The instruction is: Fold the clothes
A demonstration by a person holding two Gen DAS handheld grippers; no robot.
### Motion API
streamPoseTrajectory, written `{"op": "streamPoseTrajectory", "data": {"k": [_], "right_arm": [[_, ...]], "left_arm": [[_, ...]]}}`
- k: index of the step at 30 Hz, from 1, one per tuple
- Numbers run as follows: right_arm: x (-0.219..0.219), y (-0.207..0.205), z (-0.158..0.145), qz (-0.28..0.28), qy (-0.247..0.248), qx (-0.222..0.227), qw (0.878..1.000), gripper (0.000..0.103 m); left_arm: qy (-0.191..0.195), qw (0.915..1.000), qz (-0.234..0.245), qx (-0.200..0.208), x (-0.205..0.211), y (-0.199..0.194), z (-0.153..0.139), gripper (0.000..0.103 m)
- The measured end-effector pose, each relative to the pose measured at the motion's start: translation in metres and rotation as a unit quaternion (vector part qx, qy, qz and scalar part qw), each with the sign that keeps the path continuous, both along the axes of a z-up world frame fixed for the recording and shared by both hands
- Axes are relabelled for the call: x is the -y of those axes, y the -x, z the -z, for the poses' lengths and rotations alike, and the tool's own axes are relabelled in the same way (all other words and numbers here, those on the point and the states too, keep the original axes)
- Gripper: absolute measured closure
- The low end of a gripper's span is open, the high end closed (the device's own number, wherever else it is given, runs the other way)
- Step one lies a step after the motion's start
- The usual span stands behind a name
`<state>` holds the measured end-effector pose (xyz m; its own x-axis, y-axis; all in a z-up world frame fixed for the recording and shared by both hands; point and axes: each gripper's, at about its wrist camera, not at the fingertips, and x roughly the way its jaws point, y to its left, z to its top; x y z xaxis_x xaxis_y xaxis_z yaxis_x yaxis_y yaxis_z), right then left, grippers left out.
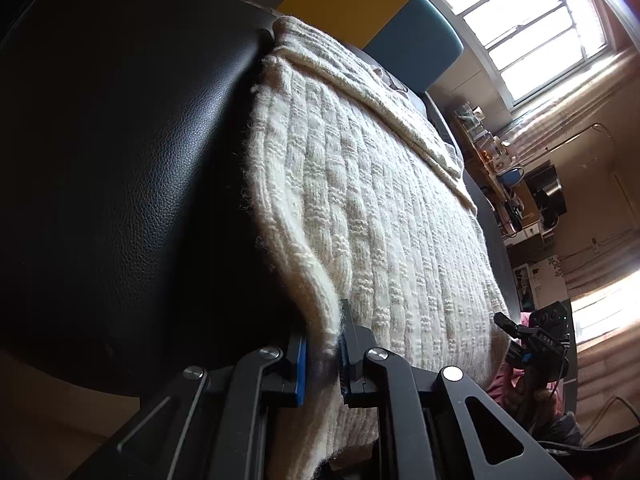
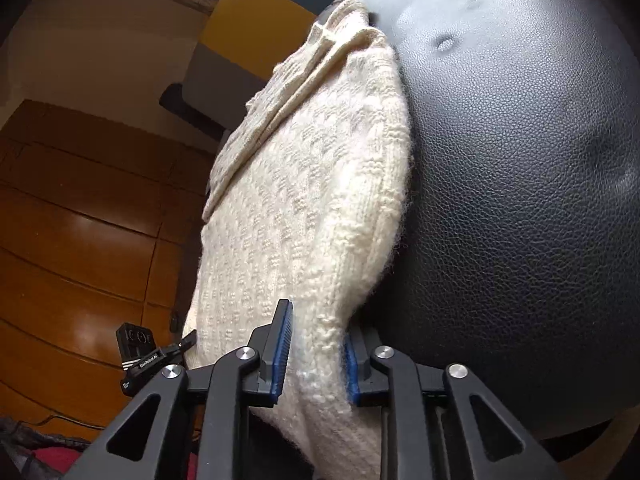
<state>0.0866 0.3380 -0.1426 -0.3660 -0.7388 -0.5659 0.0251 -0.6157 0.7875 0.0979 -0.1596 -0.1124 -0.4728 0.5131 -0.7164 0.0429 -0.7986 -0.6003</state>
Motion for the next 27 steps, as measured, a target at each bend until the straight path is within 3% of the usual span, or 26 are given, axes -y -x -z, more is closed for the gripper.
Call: {"op": "streamPoseTrajectory", "data": {"k": [5, 8, 12, 17, 23, 27], "right_arm": [[0.020, -0.009, -0.014, -0.047, -0.046, -0.010, 0.998, 0.091], [0.030, -0.019, -0.009, -0.081, -0.031, -0.007, 0.996, 0.091], [0.020, -0.029, -0.007, -0.065, 0.005, -0.001, 0.998, 0.091], [0.007, -0.028, -0.022, -0.055, 0.052, -0.013, 0.997, 0.091], [0.002, 0.007, -0.042, -0.035, 0.110, -0.038, 0.993, 0.091], [0.014, 0.052, -0.054, -0.030, 0.112, -0.054, 0.992, 0.091]], "left_arm": [[-0.017, 0.9995, 0.026, 0.000, -0.001, -0.015, -0.002, 0.094], [-0.027, 0.9987, 0.042, 0.000, -0.001, -0.023, -0.003, 0.096], [-0.043, 0.9971, 0.063, 0.001, -0.001, -0.036, -0.004, 0.096], [-0.118, 0.9911, 0.059, -0.018, 0.024, -0.050, -0.019, 0.096], [-0.222, 0.9714, 0.018, -0.082, 0.055, -0.022, -0.055, 0.096], [-0.251, 0.9606, 0.017, -0.118, 0.056, 0.018, -0.075, 0.096]]}}
